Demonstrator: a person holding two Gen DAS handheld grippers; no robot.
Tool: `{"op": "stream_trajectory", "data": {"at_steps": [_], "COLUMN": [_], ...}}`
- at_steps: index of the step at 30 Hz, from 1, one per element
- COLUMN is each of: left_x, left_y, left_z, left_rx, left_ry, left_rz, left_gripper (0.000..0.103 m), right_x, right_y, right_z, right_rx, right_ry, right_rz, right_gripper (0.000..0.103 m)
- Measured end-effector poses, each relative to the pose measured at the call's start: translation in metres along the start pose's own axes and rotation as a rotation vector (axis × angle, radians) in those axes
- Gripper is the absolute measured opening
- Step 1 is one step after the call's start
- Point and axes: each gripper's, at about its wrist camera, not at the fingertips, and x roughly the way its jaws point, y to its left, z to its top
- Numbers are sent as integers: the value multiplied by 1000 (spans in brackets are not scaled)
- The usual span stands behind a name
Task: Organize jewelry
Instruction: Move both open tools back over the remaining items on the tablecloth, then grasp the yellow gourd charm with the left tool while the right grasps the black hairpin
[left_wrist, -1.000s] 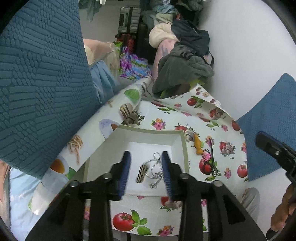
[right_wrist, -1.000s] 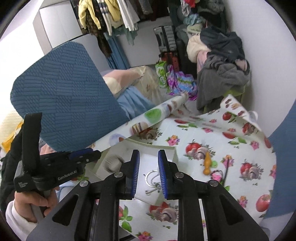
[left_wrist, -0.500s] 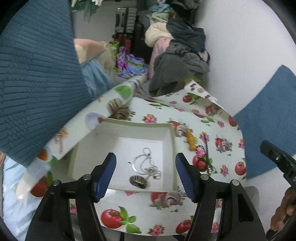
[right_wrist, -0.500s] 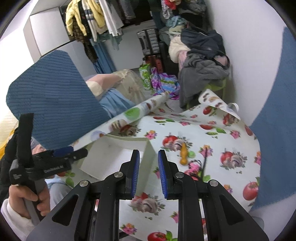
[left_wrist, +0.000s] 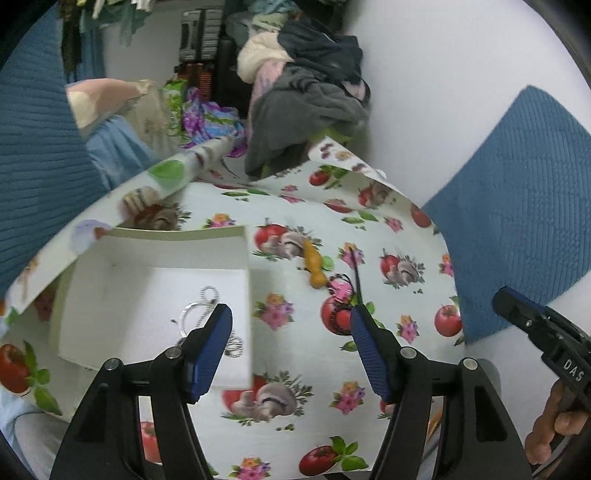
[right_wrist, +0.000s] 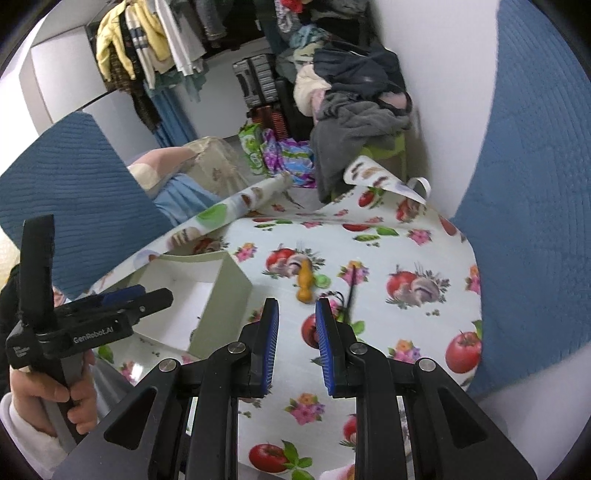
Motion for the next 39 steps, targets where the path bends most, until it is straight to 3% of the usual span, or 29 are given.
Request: {"op": "stream_trajectory", "data": {"at_steps": [7,13,16,27,39], "left_x": [49,88,108,190,247], "left_y": [-22,-36,-41,-38,-29], "left_z": [5,12,17,31,30], "left_rx": [16,32,34,3,-19], "left_ry": [89,116,133,234,286], "left_rz": [-45,-72,-70,-79,-39], "left_gripper": [65,64,55,38,38], "right_x": [28,60,83,157,219], "right_y": [-28,-44,-53,-72,-78], "right_z": [-14,-23,-26,-30,-35], "right_rx": [31,34,40,60,43], "right_ry": [61,111,146,245,324], "right_rz": [-14,-9,-4,15,16], "right_gripper": [19,19,19,19,18]}}
